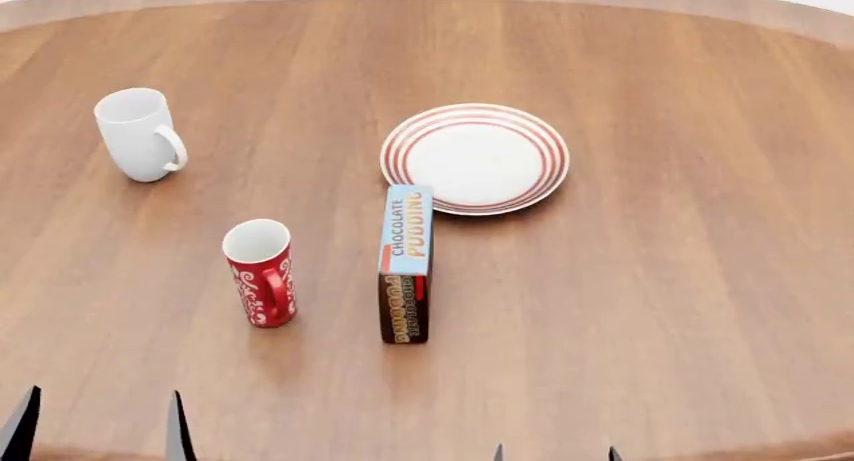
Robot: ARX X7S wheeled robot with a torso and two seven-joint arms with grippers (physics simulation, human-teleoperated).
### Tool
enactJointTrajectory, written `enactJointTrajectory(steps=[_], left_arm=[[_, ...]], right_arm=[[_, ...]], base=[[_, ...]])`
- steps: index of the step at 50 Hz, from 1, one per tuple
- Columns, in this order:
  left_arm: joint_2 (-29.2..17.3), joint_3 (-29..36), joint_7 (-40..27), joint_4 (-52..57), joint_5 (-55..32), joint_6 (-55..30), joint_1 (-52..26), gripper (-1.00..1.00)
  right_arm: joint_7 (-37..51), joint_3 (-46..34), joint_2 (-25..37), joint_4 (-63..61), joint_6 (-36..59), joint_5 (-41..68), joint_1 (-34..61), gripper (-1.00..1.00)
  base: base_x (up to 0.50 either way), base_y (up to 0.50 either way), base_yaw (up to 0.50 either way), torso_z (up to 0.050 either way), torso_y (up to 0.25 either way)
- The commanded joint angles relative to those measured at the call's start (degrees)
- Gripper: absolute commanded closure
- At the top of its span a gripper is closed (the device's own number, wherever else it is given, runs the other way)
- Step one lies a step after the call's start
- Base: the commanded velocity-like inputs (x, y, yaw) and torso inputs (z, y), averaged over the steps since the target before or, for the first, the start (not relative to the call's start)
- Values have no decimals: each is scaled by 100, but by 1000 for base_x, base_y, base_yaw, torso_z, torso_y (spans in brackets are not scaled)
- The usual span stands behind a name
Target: Pick up the red mug and put it on the plate
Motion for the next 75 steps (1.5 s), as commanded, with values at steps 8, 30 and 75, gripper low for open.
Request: enactJointTrajectory(steps=[8, 30, 75], left_arm=[[-87, 117, -176, -180, 88, 380, -67, -100], [-173, 240, -276, -168, 63, 355, -79, -100], [-308, 451, -411, -164, -56, 344, -105, -100]], right_arm=[[132, -78, 69, 68, -58, 68, 41, -100], [248, -192, 159, -10, -87, 118, 13, -100], [368, -393, 300, 83, -106, 237, 90, -100]], base=[[0, 0, 0, 0, 0], [0, 1, 0, 0, 0], [0, 89, 0, 0, 0]])
